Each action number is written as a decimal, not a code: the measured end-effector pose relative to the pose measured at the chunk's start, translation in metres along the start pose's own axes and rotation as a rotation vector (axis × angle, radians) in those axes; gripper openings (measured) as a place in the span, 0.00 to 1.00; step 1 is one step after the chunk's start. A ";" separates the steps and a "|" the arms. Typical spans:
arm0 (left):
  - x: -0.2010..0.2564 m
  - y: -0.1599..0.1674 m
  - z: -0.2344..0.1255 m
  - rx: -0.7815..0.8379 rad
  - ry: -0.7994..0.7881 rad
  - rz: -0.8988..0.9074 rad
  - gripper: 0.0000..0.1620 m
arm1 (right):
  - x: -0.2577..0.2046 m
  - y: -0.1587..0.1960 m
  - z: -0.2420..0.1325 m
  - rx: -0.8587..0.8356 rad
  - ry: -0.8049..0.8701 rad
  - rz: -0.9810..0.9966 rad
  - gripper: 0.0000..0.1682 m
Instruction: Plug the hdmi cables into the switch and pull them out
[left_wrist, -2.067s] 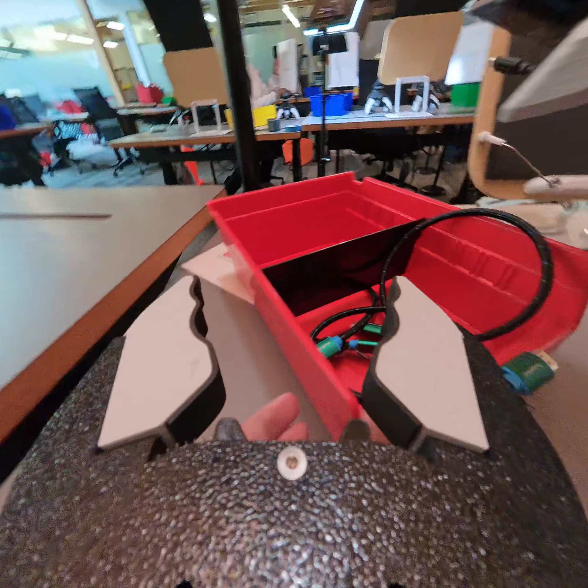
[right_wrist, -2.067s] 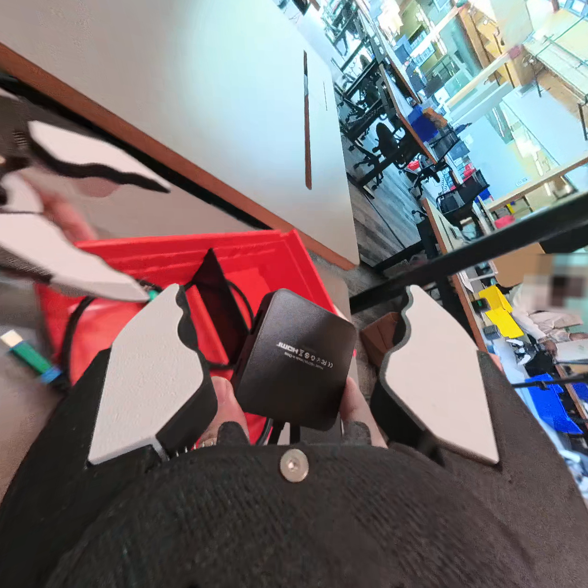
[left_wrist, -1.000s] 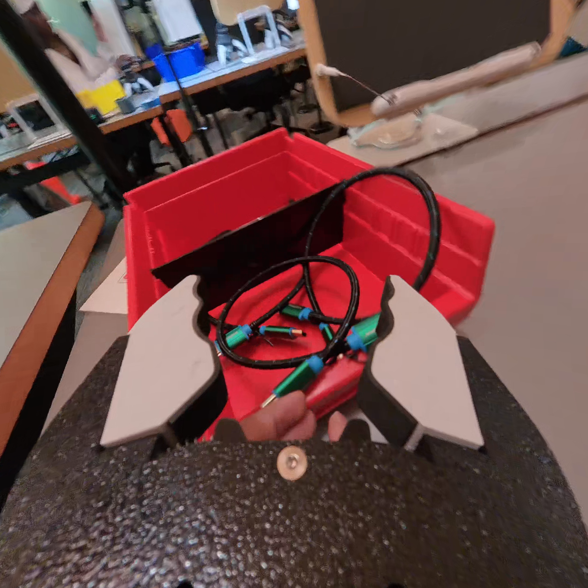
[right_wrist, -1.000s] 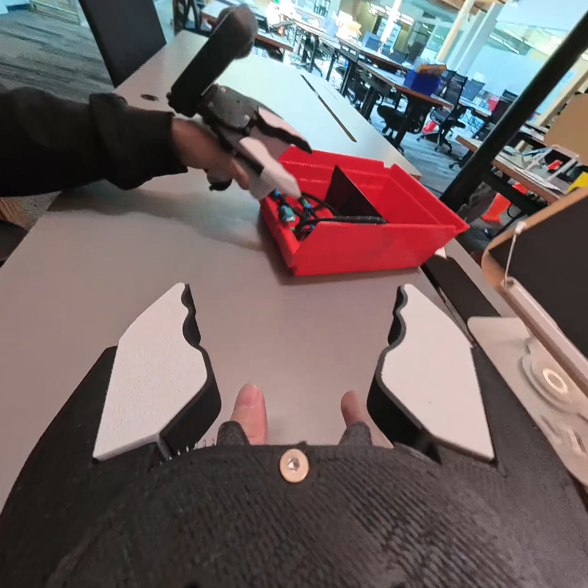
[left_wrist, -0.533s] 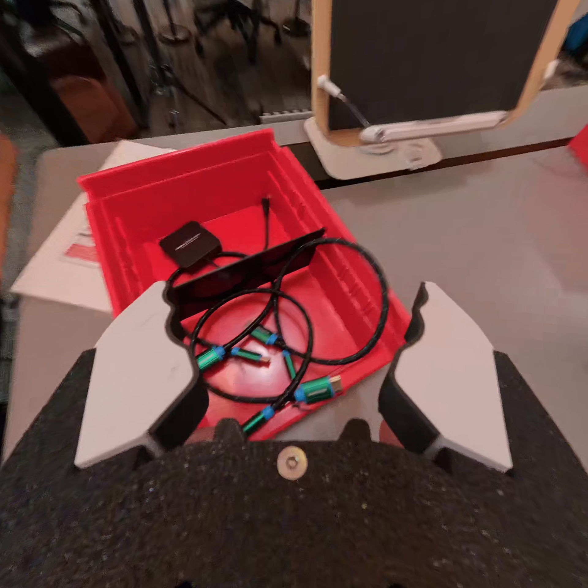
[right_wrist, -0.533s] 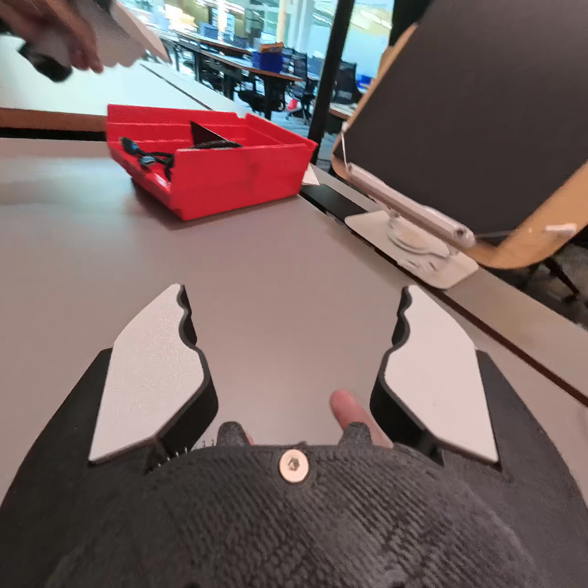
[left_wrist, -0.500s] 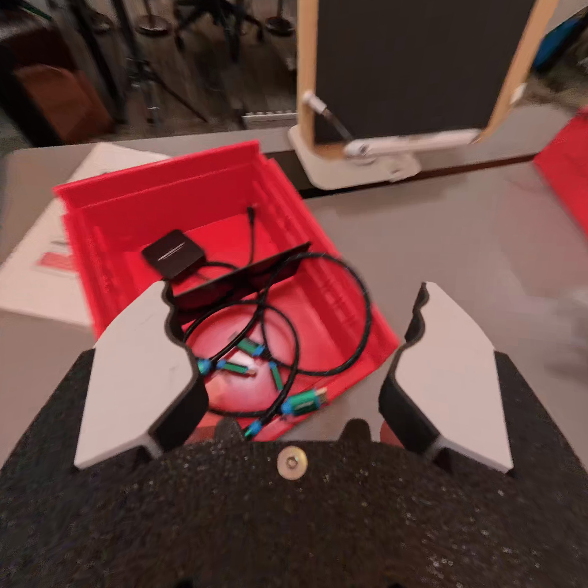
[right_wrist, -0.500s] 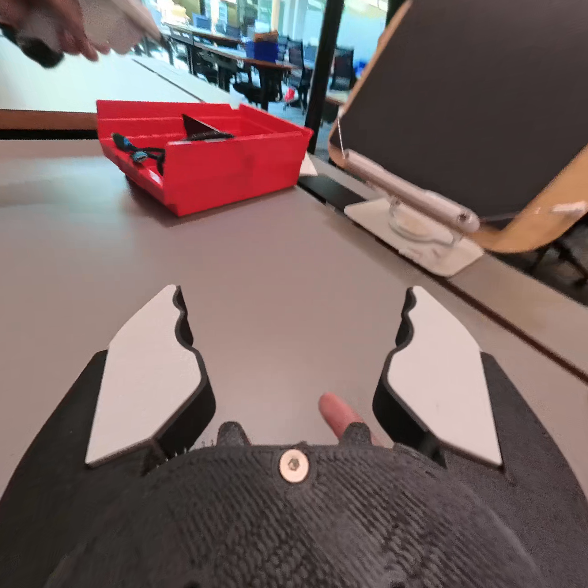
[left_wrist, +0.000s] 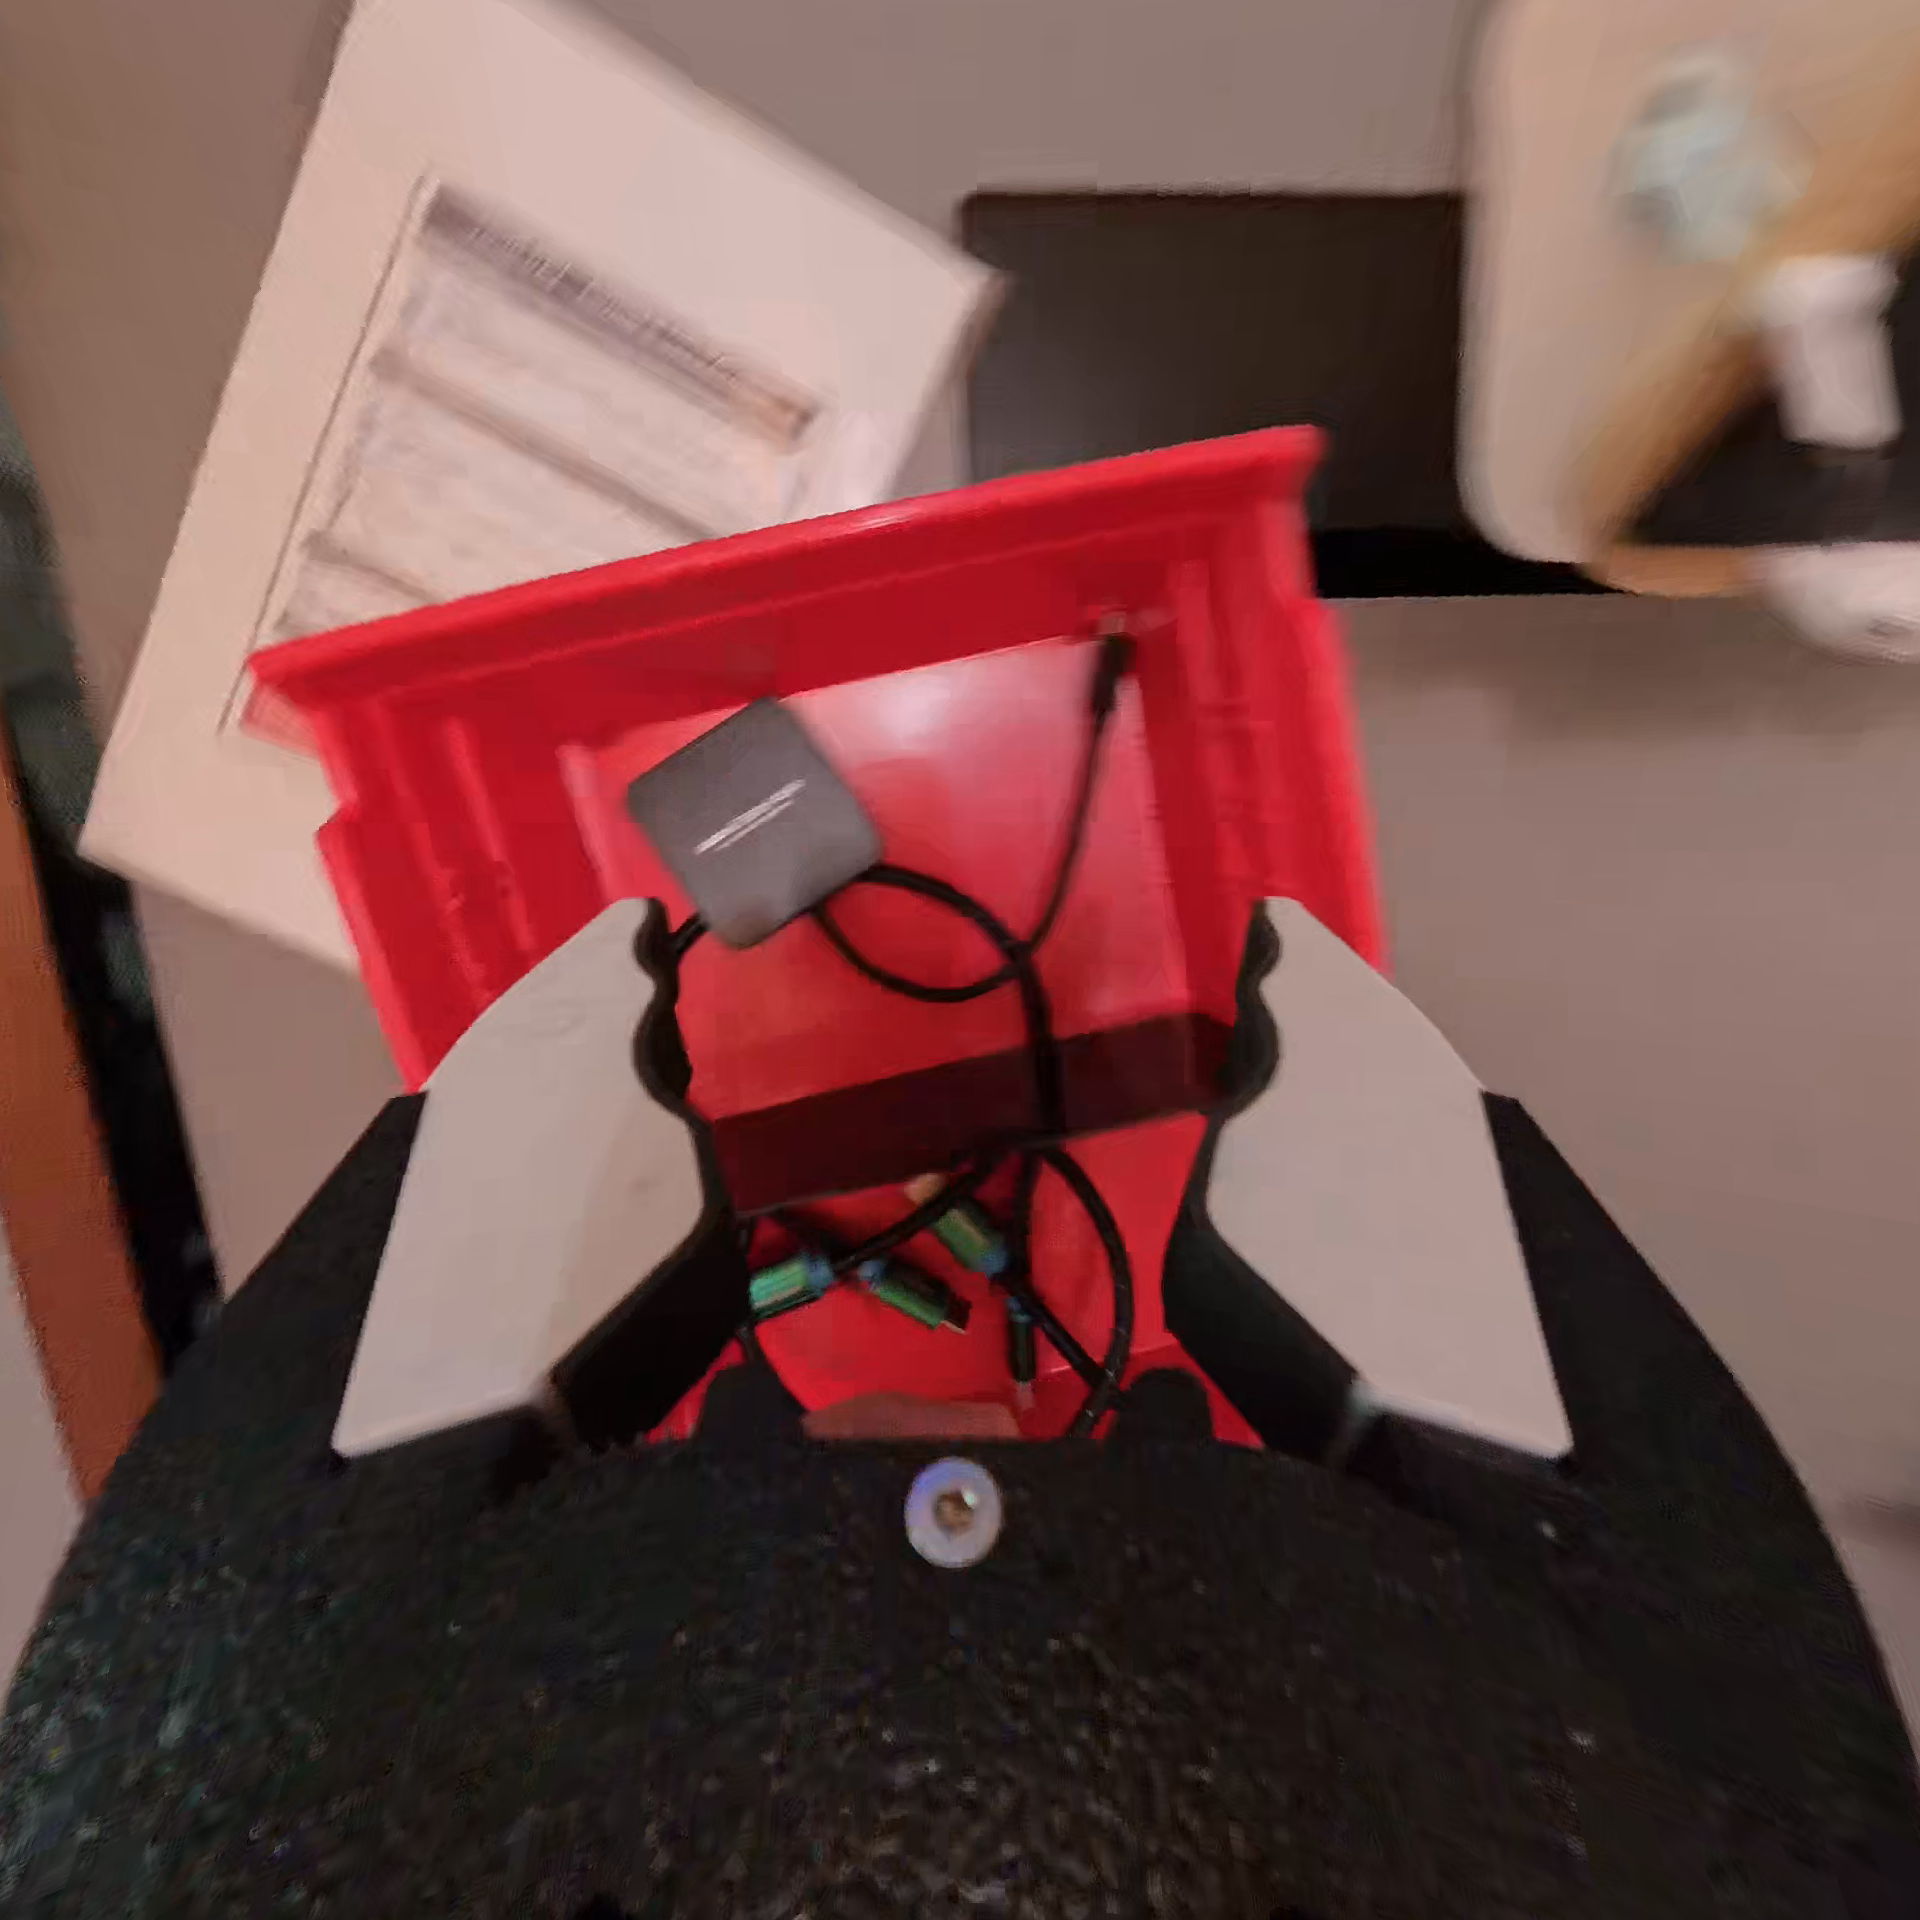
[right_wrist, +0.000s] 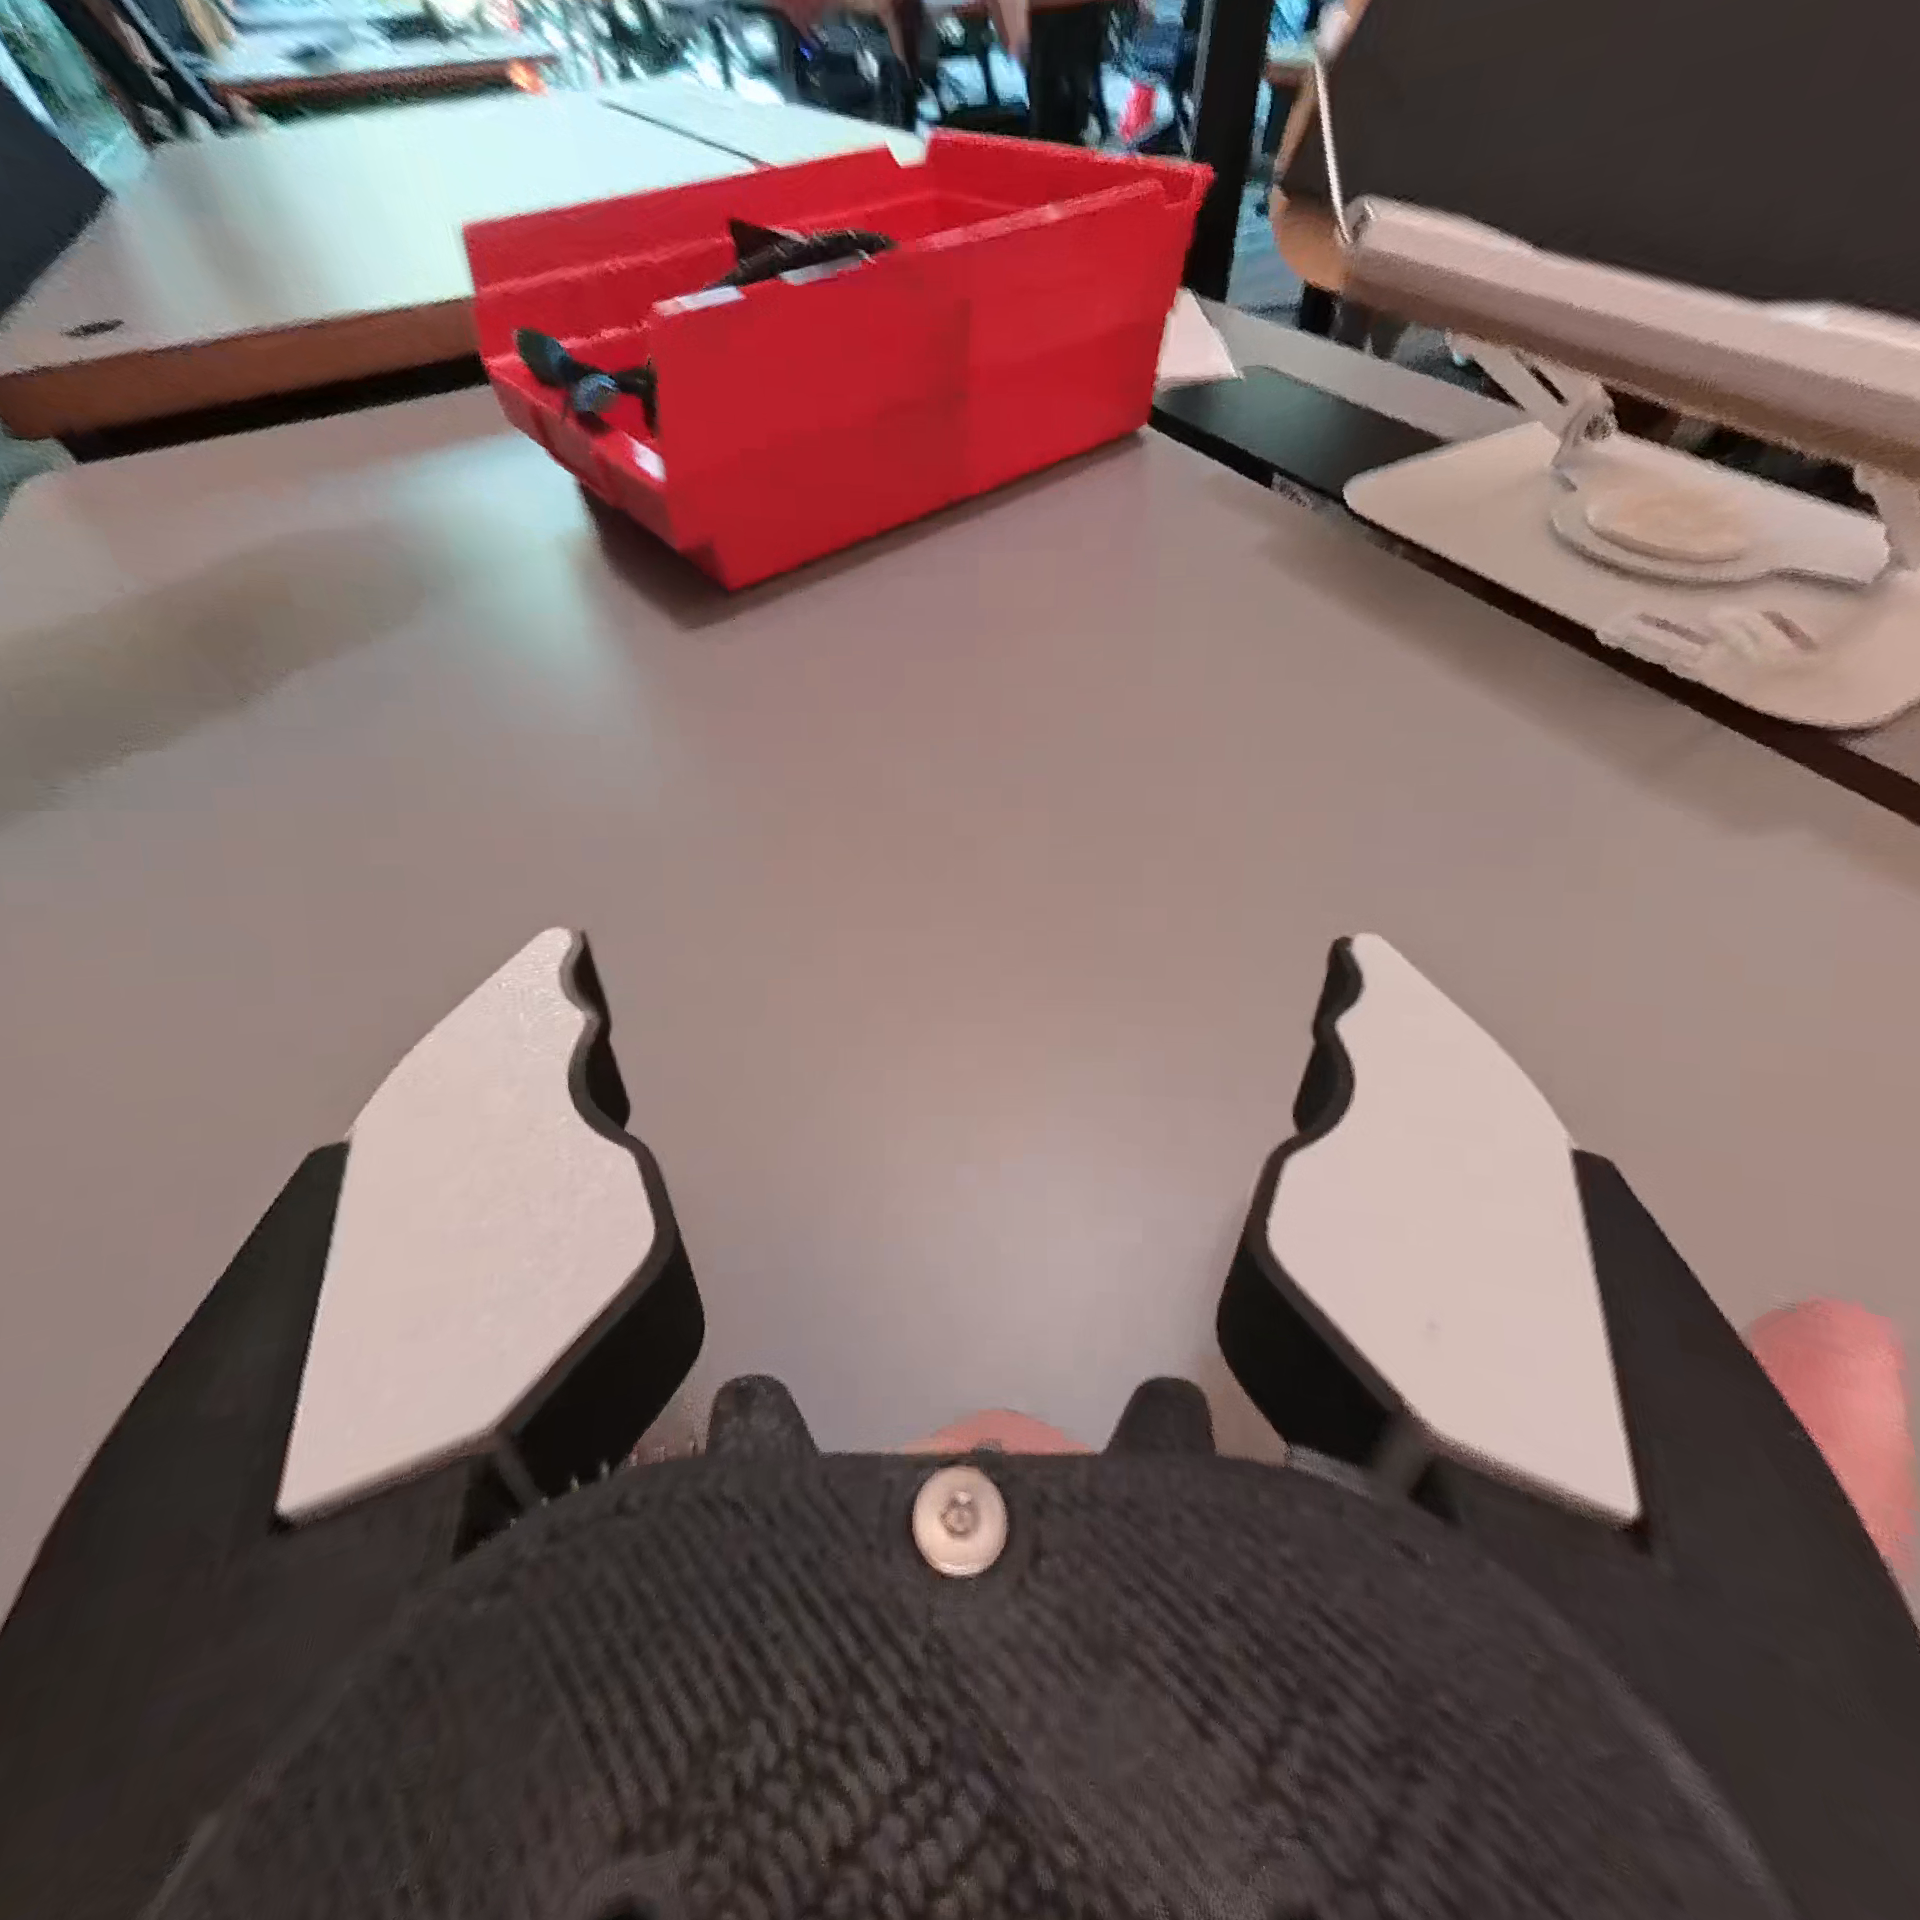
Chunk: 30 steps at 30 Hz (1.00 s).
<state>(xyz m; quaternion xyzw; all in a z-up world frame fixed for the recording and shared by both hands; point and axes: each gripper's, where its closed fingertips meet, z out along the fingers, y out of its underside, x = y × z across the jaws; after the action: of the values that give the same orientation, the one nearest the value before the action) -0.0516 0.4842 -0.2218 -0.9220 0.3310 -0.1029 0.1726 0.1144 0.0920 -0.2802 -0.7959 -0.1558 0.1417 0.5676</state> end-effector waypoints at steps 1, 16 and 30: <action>-0.011 0.002 0.012 -0.061 -0.058 -0.044 0.58 | -0.005 -0.004 0.000 0.025 -0.028 -0.003 0.75; -0.060 0.053 0.111 -0.391 -0.213 -0.264 0.45 | 0.009 -0.013 0.000 0.113 0.048 0.036 0.67; -0.003 -0.016 0.014 0.208 0.429 -0.070 0.44 | 0.013 -0.016 -0.004 0.140 0.050 0.067 0.63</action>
<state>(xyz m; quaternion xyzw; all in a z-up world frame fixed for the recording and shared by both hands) -0.0408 0.5014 -0.2282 -0.8672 0.3155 -0.3357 0.1890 0.1260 0.0989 -0.2644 -0.7622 -0.1047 0.1511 0.6207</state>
